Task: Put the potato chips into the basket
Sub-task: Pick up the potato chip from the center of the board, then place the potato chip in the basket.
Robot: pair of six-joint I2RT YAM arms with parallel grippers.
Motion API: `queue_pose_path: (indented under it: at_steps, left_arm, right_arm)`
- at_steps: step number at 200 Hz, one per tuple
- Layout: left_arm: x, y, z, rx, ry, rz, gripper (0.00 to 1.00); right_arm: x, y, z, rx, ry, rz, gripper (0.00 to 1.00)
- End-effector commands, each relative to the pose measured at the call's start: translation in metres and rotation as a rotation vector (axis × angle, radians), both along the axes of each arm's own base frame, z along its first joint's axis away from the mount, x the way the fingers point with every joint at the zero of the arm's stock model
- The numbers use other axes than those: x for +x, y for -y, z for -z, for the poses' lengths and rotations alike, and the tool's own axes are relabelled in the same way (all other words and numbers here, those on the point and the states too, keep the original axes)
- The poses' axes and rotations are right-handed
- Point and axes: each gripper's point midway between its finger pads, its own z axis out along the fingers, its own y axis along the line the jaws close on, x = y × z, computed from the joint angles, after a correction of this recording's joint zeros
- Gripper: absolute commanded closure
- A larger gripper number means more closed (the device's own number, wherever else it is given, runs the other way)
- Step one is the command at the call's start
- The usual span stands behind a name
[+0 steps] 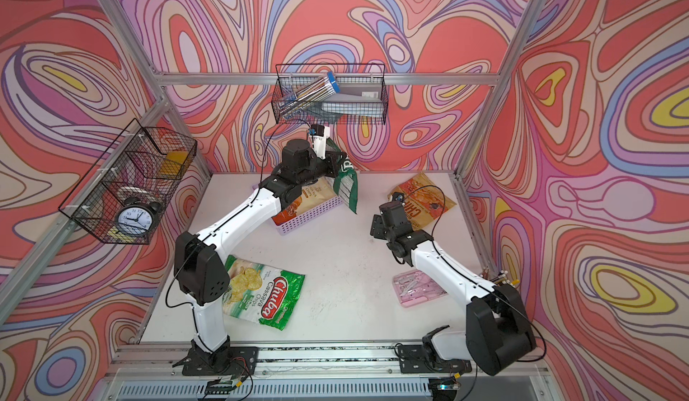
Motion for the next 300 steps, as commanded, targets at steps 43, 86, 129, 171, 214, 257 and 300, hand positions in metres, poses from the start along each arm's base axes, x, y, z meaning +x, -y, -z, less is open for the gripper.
queue_pose_path:
  at_steps: [43,86,129,171,214,257,300]
  left_arm:
    - [0.020,-0.003,-0.029,0.021,0.269,-0.069,1.00]
    - [0.039,-0.001,-0.027,0.110,0.362,-0.120,1.00]
    - [0.058,-0.003,-0.012,0.178,0.405,-0.167,1.00]
    - [0.069,-0.016,-0.012,0.187,0.422,-0.215,1.00]
    - [0.083,-0.041,-0.013,0.192,0.425,-0.264,1.00]
    - [0.102,-0.067,0.003,0.190,0.411,-0.287,1.00]
    - [0.115,-0.097,0.042,0.182,0.349,-0.305,1.00]
  right_arm:
    - [-0.004,-0.001,0.006,0.007,-0.011,-0.007,0.27]
    - [-0.005,-0.002,0.006,0.009,-0.015,-0.010,0.27]
    - [-0.009,-0.003,0.009,0.032,-0.020,-0.008,0.27]
    - [-0.011,-0.005,0.011,0.047,-0.026,-0.012,0.27]
    - [-0.010,-0.006,0.013,0.050,-0.027,-0.016,0.27]
    - [-0.008,-0.012,0.016,0.069,-0.034,-0.032,0.27]
    - [-0.008,-0.014,0.019,0.076,-0.040,-0.040,0.27]
